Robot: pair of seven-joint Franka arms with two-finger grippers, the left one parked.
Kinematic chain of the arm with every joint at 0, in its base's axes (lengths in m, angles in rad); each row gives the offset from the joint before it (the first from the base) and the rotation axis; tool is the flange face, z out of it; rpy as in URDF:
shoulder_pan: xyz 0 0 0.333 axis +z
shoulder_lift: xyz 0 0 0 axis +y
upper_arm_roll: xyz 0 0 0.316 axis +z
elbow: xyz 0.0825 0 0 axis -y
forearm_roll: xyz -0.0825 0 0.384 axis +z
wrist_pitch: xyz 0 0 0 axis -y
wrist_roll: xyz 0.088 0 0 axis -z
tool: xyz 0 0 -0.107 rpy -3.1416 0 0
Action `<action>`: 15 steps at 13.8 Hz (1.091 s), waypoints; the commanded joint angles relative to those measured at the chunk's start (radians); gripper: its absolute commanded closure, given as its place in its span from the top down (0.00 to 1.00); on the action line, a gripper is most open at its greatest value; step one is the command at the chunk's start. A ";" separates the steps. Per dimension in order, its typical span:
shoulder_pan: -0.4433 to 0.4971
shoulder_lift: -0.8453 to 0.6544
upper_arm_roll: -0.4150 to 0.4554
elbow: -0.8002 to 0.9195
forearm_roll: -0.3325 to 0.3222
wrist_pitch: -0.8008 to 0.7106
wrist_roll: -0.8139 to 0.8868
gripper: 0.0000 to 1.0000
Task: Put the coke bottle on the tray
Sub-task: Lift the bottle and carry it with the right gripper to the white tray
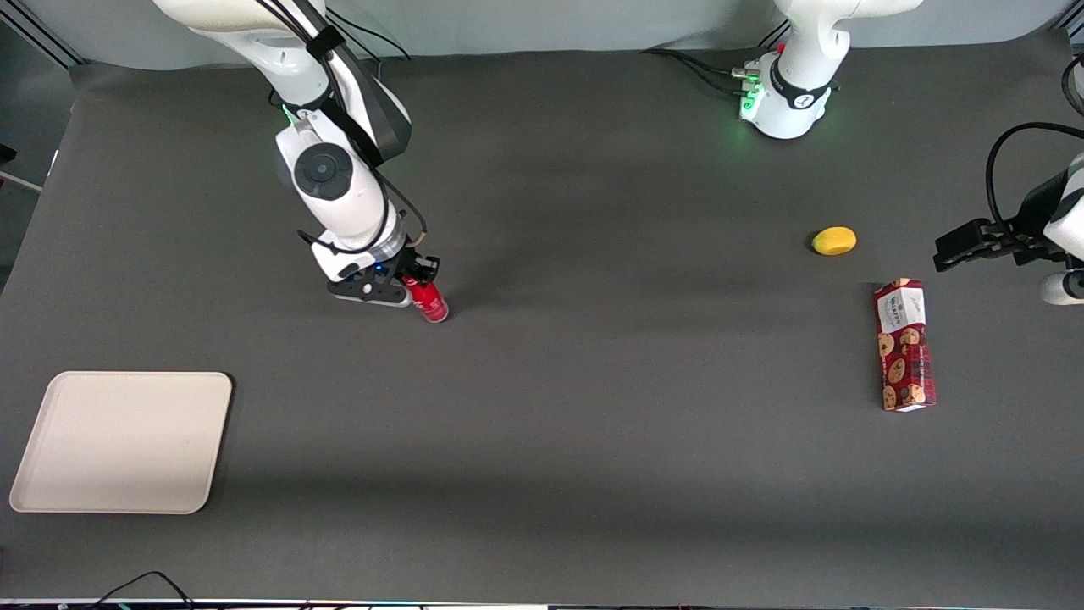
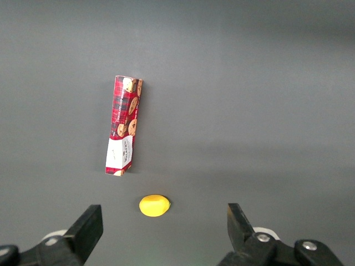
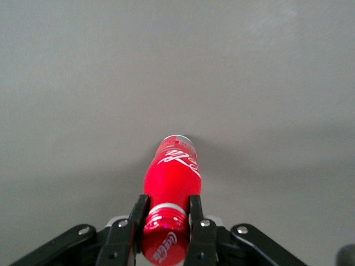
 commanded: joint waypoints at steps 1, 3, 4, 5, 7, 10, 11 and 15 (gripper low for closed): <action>-0.002 -0.060 -0.096 0.115 -0.022 -0.145 -0.055 0.00; -0.003 -0.087 -0.185 0.210 -0.019 -0.272 -0.185 0.00; -0.003 -0.094 -0.220 0.248 -0.019 -0.324 -0.244 0.00; -0.006 -0.101 -0.260 0.290 -0.019 -0.370 -0.299 0.00; -0.009 -0.103 -0.360 0.383 -0.017 -0.465 -0.464 0.00; -0.016 -0.097 -0.557 0.468 -0.010 -0.501 -0.792 0.00; -0.017 -0.077 -0.622 0.498 -0.007 -0.492 -0.891 0.00; -0.135 0.131 -0.691 0.684 -0.010 -0.419 -1.134 0.00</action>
